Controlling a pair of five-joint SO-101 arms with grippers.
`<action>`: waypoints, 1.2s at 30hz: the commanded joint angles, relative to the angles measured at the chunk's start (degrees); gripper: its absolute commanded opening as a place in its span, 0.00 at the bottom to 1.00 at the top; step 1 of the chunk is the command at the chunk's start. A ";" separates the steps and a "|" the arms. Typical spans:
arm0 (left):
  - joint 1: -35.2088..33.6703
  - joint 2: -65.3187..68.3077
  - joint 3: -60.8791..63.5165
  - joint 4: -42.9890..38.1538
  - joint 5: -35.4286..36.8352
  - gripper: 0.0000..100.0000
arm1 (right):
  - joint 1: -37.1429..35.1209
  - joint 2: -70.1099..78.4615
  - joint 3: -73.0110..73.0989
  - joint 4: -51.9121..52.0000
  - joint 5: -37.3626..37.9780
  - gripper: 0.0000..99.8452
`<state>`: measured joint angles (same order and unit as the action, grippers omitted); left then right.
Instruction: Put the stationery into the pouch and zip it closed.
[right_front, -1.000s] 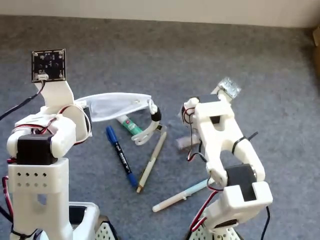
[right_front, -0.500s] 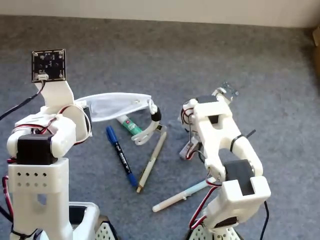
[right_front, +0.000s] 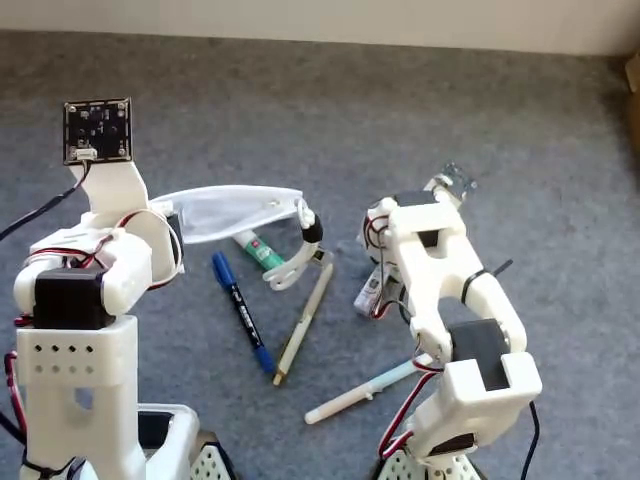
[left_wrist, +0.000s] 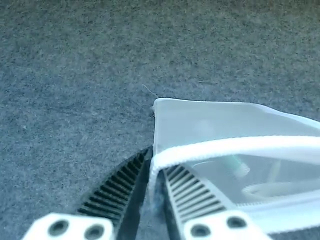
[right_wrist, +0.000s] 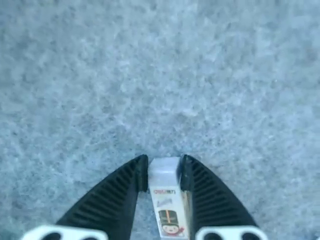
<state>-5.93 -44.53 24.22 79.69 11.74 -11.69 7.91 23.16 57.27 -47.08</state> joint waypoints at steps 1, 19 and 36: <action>-0.92 1.10 0.66 -0.88 0.79 0.01 | 0.48 -1.10 -1.36 3.47 2.99 0.09; -0.92 1.10 0.66 -0.70 0.79 0.01 | 0.57 -1.54 -1.36 6.64 9.41 0.01; -0.92 1.10 0.66 -0.79 0.79 0.01 | 0.48 -20.44 -0.84 11.21 17.93 0.01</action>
<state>-5.93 -44.53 24.22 79.69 11.74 -11.87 -7.03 23.25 68.09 -30.37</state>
